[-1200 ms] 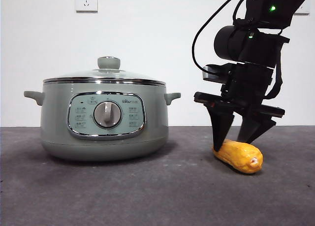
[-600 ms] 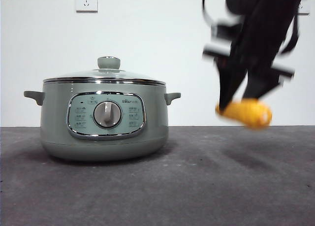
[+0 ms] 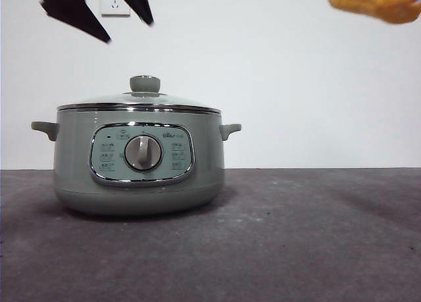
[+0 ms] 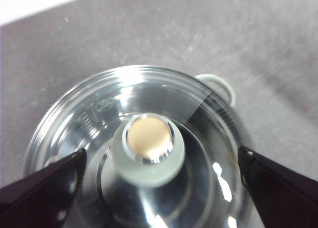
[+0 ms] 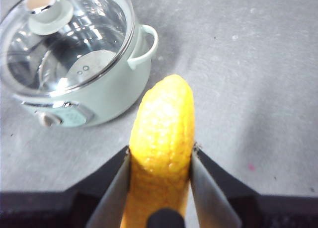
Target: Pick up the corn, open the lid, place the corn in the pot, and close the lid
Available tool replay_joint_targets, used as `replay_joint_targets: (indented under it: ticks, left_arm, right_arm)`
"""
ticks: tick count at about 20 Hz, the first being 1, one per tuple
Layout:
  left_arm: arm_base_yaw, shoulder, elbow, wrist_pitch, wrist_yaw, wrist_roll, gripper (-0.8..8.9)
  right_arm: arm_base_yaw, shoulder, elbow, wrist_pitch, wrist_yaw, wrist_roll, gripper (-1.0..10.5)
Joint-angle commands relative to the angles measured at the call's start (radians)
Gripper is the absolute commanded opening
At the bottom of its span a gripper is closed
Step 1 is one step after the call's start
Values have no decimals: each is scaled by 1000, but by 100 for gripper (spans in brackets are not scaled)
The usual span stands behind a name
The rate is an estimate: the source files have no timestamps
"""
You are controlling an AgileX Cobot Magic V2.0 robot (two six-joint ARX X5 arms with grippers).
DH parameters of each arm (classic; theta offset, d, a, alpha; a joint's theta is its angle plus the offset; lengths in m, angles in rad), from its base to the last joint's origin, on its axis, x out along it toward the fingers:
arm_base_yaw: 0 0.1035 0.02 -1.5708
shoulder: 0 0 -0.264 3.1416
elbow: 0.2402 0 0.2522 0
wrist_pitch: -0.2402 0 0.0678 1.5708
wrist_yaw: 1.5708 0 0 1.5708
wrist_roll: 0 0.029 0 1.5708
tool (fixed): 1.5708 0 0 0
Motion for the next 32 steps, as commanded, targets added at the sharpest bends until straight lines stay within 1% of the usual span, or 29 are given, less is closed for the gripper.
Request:
replay_joint_targets:
  ticks: [1, 6, 13, 14, 15, 16, 18, 19, 21, 22, 23, 24, 28, 29, 32]
  left_arm:
    - [-10, 56, 5, 34, -26, 29, 687]
    - [-10, 144, 5, 91, -34, 31, 687]
    - [-12, 188, 5, 101, -33, 26, 681]
    - [-12, 189, 5, 101, -33, 27, 619]
    - [-12, 190, 5, 101, -31, 26, 527]
    - [-12, 190, 5, 100, -20, 26, 457]
    - [-13, 190, 5, 98, -11, 26, 372]
    - [-14, 190, 5, 97, -5, 26, 340]
    - [-16, 192, 5, 96, 15, 19, 333]
    - [-16, 192, 5, 92, 12, 11, 299]
    - [-16, 192, 5, 85, 12, 11, 244]
    - [-16, 192, 5, 78, 12, 11, 214]
    - [-16, 192, 5, 54, 12, 11, 213]
    - [-16, 192, 5, 51, 12, 10, 191]
    - [-16, 192, 5, 55, 11, 4, -18]
  right_arm:
    - [1, -29, -1, -23, -3, -7, -16]
    - [1, -56, -1, -53, -3, -6, -16]
    - [1, -56, -1, -50, -2, -7, -16]
    - [1, -56, -1, -50, -2, -7, -16]
    - [1, -56, -1, -49, -2, -7, -16]
    - [1, -56, -1, -49, -2, -7, -16]
    - [1, -56, -1, -49, -2, -7, -16]
    - [1, -56, -1, -49, -2, -7, -16]
    - [1, -56, -1, -48, -2, -7, -16]
    - [1, -56, -1, -48, -2, -7, -16]
    - [1, -56, -1, -48, -2, -7, -16]
    - [1, -56, -1, -48, -2, -7, -16]
    - [1, -56, -1, -33, -2, -7, -16]
    - [1, -56, -1, -31, -2, -7, -16]
    - [1, -56, -1, -30, -2, -7, -16]
